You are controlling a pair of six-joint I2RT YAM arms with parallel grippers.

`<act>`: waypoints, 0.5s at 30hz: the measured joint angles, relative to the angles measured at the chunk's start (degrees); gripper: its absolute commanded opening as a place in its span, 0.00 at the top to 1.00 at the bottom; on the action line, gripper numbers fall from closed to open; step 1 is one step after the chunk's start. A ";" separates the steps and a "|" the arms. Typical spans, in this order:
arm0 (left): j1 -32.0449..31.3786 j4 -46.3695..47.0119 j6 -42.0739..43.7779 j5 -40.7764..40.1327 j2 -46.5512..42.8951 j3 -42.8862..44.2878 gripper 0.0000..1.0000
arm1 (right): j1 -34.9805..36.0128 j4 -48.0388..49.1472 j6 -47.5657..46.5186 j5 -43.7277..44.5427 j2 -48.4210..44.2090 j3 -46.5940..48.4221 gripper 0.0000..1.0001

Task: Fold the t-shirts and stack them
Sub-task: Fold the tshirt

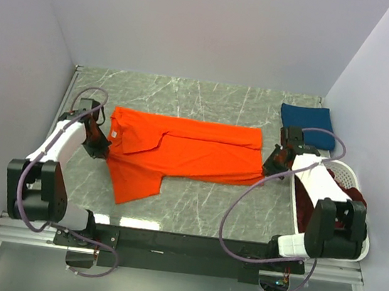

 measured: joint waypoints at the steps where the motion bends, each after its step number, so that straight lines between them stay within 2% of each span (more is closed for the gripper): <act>1: 0.37 0.07 0.24 0.20 0.76 0.90 0.99 | -0.33 0.11 -0.26 -0.07 1.03 0.79 1.00; 15: 2.14 2.08 2.47 3.21 12.22 10.93 0.99 | -1.97 2.14 -2.32 -1.07 13.81 10.32 1.00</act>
